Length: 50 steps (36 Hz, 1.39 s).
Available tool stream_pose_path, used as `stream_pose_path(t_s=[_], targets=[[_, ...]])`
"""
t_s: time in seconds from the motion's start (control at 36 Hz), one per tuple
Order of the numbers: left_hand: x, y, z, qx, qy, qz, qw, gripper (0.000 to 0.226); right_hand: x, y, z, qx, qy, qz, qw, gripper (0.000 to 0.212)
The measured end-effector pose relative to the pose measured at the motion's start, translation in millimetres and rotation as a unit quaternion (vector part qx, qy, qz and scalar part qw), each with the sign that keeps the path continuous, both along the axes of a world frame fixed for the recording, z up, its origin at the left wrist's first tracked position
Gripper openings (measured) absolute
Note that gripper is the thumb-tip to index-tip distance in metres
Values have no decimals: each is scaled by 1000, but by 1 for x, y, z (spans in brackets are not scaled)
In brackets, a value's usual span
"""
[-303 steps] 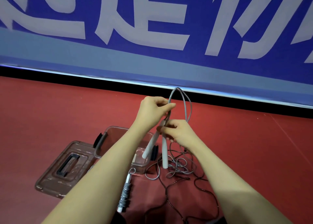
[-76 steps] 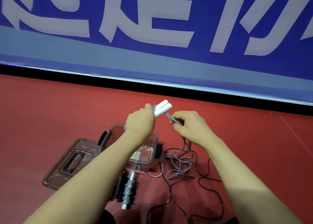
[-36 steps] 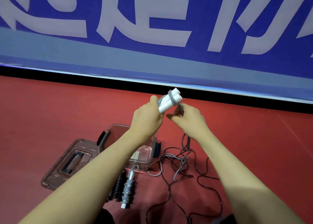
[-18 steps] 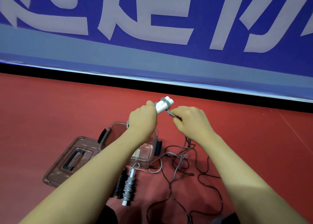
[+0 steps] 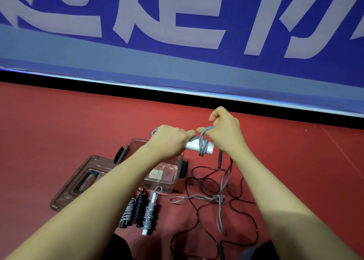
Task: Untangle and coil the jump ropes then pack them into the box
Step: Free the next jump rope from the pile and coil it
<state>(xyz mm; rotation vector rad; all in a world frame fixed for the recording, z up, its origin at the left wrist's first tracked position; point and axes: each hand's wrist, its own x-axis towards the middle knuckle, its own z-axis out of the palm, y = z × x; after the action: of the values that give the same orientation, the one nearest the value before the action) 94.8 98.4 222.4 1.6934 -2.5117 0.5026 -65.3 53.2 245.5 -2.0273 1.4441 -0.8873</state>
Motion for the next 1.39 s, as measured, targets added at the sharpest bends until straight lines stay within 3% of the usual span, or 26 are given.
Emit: stream_pose_path(t_s=[0.11,0.19,0.31,0.42,0.5,0.58,0.67,0.86,1.03,1.08,1.14,1.22,1.28,1.33,1.39], targets=[[4,0,-3,-60,74,-90,991,16,-10,-6,-3,13,26,1,1000,42],[4,0,1,-112,99,-122,981,7,-14,-8,-3,10,29,13,999,36],[-2,5,12,-168,114,-135,970,13,-12,-8,-4,5,10,19,1000,34],[-8,9,21,-147,177,-46,972,8,-15,-4,-1,-19,-18,42,999,10],[-14,13,28,-44,294,64,953,18,-15,2,-1,-53,51,54,996,8],[-19,11,29,-38,348,133,927,23,-8,5,-1,-56,86,54,993,22],[-24,7,28,-34,367,181,912,21,0,5,-5,-5,91,76,993,16],[-26,-1,22,6,349,261,900,15,5,10,-6,52,70,147,985,24],[-21,-3,15,30,234,294,926,16,3,14,-1,7,82,169,982,13],[-19,-3,13,37,196,299,933,16,0,14,1,-49,143,159,976,17],[-17,-2,11,45,163,296,940,18,-2,12,0,-192,188,128,955,20],[-13,-3,9,55,131,277,950,21,0,16,-3,-330,151,82,928,26],[-11,-4,7,54,112,271,954,22,4,19,-4,-282,108,51,952,19],[-9,-4,6,61,84,264,959,24,8,20,-3,-136,38,25,990,16],[-9,-4,4,76,53,246,965,26,11,18,-4,-3,-91,2,996,20]])
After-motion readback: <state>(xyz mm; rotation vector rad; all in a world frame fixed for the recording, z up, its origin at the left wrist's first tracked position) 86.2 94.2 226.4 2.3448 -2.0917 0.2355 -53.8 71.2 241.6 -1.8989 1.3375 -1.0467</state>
